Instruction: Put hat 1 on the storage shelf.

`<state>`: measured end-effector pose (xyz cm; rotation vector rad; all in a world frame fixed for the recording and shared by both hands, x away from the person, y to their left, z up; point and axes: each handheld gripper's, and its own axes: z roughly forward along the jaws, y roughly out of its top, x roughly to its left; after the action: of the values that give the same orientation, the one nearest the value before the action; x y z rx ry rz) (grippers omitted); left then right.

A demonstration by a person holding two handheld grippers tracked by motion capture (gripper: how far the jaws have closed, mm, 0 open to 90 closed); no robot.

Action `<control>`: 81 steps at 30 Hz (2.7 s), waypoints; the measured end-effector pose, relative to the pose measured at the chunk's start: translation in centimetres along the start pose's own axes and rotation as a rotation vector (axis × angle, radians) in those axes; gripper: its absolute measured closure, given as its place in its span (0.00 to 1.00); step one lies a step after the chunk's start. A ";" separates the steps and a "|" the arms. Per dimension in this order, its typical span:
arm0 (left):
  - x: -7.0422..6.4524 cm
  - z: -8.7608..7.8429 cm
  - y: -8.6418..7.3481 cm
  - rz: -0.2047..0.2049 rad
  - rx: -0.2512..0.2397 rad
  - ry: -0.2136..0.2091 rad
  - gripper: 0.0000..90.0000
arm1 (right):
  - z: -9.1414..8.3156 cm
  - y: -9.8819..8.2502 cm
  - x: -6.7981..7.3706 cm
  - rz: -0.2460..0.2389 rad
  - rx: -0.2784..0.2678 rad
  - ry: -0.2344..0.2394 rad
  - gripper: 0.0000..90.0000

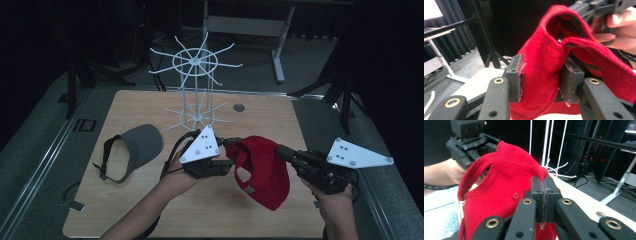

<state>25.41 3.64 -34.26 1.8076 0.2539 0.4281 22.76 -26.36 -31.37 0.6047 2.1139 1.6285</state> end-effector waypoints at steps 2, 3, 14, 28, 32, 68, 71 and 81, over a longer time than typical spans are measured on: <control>-0.2 -0.3 -0.2 0.000 -0.010 -0.004 0.63 | 0.1 0.1 0.0 0.000 0.002 -0.001 0.99; -0.2 -0.4 -0.4 -0.001 -0.016 -0.001 0.62 | 0.1 0.1 0.0 0.001 0.002 0.001 0.99; -0.5 -1.9 -1.1 -0.003 -0.028 0.036 0.55 | 0.3 0.3 0.2 0.004 0.007 0.004 0.99; 1.0 -3.7 -2.9 -0.078 -0.042 0.135 0.56 | -1.3 1.0 -0.6 0.023 -0.025 -0.050 0.99; 0.7 -4.2 -3.8 -0.081 -0.037 0.145 0.52 | -1.5 1.5 -1.3 0.026 -0.035 -0.084 0.99; -1.7 -6.2 -19.5 -0.258 0.080 0.231 0.11 | 3.3 11.7 -8.8 0.063 -0.108 -0.290 0.99; -1.8 -6.2 -19.7 -0.259 0.079 0.231 0.11 | 4.3 12.3 -9.2 0.062 -0.104 -0.294 0.99; -1.9 -6.2 -20.3 -0.266 0.078 0.232 0.11 | 7.1 12.5 -10.1 0.080 -0.065 -0.305 0.99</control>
<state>22.05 13.97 -52.66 1.7694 0.6721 0.4426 36.24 -23.60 -20.40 0.8657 1.8311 1.5285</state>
